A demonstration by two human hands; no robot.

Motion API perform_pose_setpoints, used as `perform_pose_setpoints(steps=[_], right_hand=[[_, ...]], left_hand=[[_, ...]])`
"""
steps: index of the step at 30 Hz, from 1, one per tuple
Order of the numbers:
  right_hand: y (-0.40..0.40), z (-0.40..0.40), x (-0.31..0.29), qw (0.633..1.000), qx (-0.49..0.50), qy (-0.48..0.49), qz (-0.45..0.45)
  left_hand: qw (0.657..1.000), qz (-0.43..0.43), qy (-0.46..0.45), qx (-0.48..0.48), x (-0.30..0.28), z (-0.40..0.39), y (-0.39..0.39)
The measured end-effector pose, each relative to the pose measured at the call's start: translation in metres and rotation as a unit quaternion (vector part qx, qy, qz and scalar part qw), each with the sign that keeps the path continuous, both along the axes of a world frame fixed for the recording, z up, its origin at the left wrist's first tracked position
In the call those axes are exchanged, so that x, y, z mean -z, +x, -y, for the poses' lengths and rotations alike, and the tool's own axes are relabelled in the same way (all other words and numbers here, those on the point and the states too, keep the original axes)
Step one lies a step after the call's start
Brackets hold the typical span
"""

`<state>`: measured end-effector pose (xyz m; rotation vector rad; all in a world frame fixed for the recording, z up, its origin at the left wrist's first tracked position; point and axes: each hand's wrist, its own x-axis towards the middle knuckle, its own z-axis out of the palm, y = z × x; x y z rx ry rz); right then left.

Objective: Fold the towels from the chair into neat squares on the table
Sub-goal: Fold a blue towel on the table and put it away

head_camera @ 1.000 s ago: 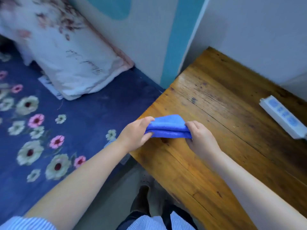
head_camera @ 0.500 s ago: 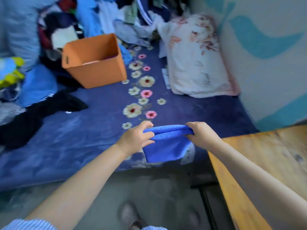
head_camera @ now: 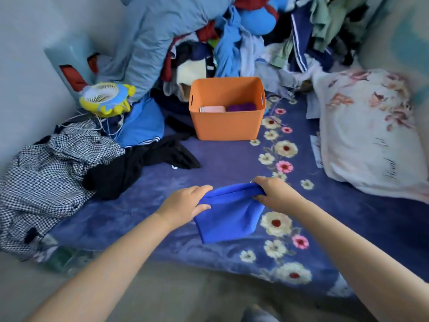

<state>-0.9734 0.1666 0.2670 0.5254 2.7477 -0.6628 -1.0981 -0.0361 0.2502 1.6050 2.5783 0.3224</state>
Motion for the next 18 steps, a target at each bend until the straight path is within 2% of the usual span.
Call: perform_pose_setpoints(steps=[3, 10, 18], right_hand=[[-0.035, -0.01, -0.004, 1.0, -0.019, -0.001, -0.005], [-0.129, -0.077, -0.011, 1.0, -0.01, 0.005, -0.017], [-0.255, -0.169, -0.016, 0.996, 0.028, -0.007, -0.08]], left_hand=[[0.994, 0.078, -0.058, -0.044, 0.001, -0.013, -0.037], [0.993, 0.079, -0.07, -0.06, -0.006, -0.088, -0.137], [0.991, 0.086, -0.039, -0.094, -0.024, -0.186, -0.26]])
